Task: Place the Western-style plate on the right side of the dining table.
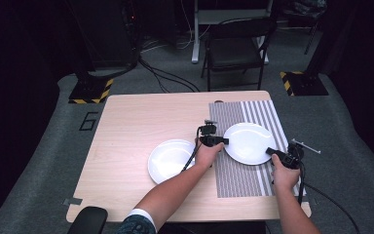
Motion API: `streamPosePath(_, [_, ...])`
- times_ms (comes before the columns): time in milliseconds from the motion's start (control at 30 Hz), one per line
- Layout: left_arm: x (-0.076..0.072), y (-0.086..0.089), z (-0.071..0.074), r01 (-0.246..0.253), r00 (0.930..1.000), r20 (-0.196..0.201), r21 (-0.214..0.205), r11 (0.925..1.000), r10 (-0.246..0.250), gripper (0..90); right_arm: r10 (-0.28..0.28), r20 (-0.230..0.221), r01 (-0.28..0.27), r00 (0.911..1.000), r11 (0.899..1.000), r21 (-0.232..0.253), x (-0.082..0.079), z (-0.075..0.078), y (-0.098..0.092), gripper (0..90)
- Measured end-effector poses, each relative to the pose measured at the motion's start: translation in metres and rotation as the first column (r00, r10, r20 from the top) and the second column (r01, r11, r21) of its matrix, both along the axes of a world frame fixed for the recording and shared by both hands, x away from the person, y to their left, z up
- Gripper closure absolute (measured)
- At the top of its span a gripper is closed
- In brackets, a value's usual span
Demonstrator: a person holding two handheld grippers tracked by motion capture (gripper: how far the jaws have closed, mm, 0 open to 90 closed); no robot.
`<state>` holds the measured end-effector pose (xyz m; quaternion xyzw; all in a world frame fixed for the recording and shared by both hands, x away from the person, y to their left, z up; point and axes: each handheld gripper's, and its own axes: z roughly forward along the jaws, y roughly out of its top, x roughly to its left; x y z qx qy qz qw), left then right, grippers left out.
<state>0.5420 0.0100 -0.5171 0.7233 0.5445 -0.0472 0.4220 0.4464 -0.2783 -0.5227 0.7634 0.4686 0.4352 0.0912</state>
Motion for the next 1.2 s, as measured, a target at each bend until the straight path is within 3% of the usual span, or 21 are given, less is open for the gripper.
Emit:
streamPosePath(367, [0.000,0.000,0.000,0.012,0.9999,0.007,0.005,0.9999,-0.012,66.6,0.004,-0.003,-0.004,1.0000,0.997,-0.072,-0.002,0.001,0.002,68.7])
streamPosePath(533, [0.000,0.000,0.000,0.014,0.9999,0.009,0.007,0.9999,-0.014,66.6,0.003,-0.030,-0.007,0.9996,0.993,-0.119,-0.002,0.005,0.006,66.6])
streamPosePath(767, [0.000,0.001,0.001,0.019,0.9997,0.017,0.002,0.9998,-0.019,64.3,-0.009,-0.037,0.005,0.9993,0.992,-0.124,-0.005,0.007,0.006,64.8])
streamPosePath(1200, [-0.001,0.003,0.007,0.031,0.9988,0.037,-0.017,0.9994,-0.030,60.4,-0.033,-0.009,0.032,0.9994,0.994,-0.103,-0.014,0.009,-0.002,62.4])
